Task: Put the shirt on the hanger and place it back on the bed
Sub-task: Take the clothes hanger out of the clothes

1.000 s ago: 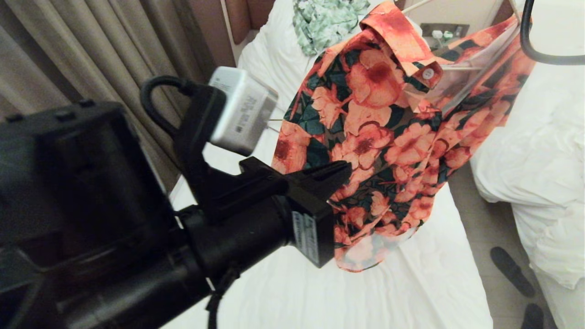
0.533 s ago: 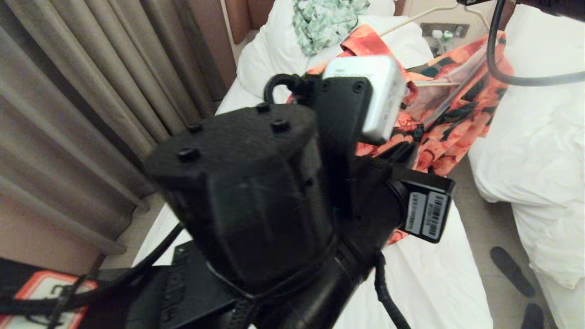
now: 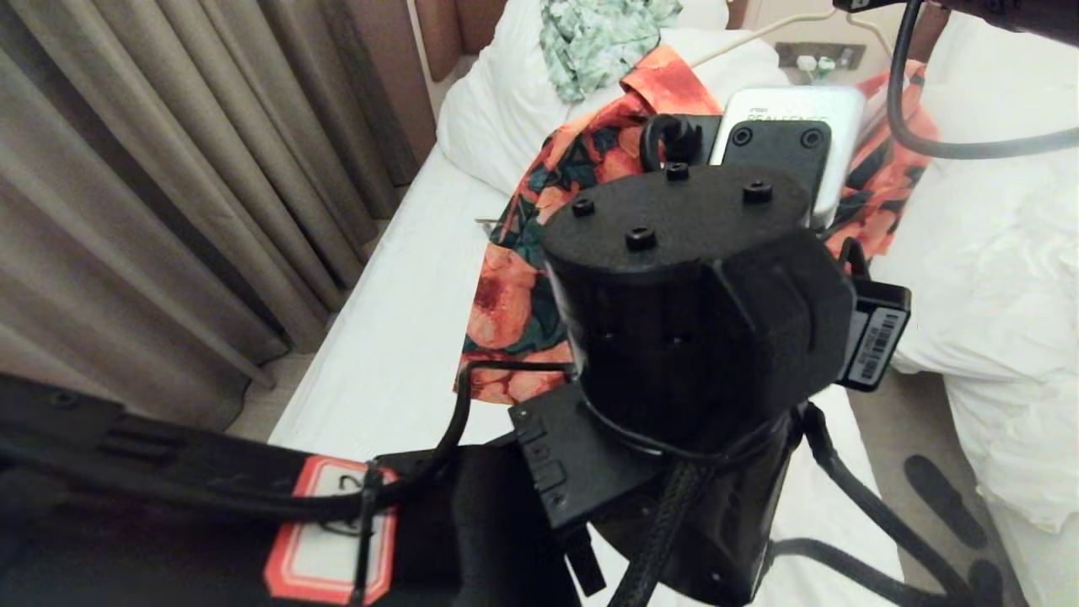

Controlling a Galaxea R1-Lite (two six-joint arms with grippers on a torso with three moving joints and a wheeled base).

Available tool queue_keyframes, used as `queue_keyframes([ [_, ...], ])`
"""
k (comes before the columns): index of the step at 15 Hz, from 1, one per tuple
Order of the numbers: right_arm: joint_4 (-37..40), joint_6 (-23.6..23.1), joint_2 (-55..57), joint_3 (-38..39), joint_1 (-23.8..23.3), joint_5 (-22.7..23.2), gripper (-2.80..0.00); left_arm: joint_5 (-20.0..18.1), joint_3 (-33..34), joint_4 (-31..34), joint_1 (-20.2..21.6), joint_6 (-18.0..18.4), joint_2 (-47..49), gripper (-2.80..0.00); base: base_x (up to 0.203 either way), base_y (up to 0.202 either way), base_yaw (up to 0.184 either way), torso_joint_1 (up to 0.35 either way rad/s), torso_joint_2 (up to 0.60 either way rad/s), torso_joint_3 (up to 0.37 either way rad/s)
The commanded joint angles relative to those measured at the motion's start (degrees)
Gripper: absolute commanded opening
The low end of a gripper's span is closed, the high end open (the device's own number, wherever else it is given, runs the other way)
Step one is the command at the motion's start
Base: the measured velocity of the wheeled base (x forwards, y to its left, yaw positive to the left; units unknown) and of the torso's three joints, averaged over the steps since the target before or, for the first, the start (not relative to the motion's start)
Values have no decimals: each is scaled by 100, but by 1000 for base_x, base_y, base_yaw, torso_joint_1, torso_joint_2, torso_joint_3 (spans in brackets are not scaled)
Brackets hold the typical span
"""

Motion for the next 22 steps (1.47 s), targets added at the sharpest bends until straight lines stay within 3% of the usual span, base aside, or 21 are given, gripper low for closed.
queue_keyframes([
  [1, 0, -11, -85, 10, 40, -11, -280, 69, -268, -45, 293, 225, 366, 0, 0, 0, 0, 0, 0, 0],
  [7, -15, 16, -168, 145, 146, -11, -280, 487, -408, -382, 570, 866, 478, 0, 0, 0, 0, 0, 0, 0],
  [12, 1, 15, -359, 326, 323, -11, -280, 560, -540, -439, 737, 975, 434, 0, 0, 0, 0, 0, 0, 0],
  [13, 3, 7, -377, 335, 330, -11, -280, 560, -540, -439, 746, 975, 434, -280, 0, 0, 0, 0, 0, 0],
  [18, 10, 6, -412, 362, 331, -11, -280, 570, -468, -460, 801, 971, 308, -280, 0, 0, 0, 0, 0, 0],
  [22, 1, -11, -412, 380, 322, -20, -280, 604, -25, -489, 898, 960, -85, -280, 0, 0, 0, 0, 0, 0],
])
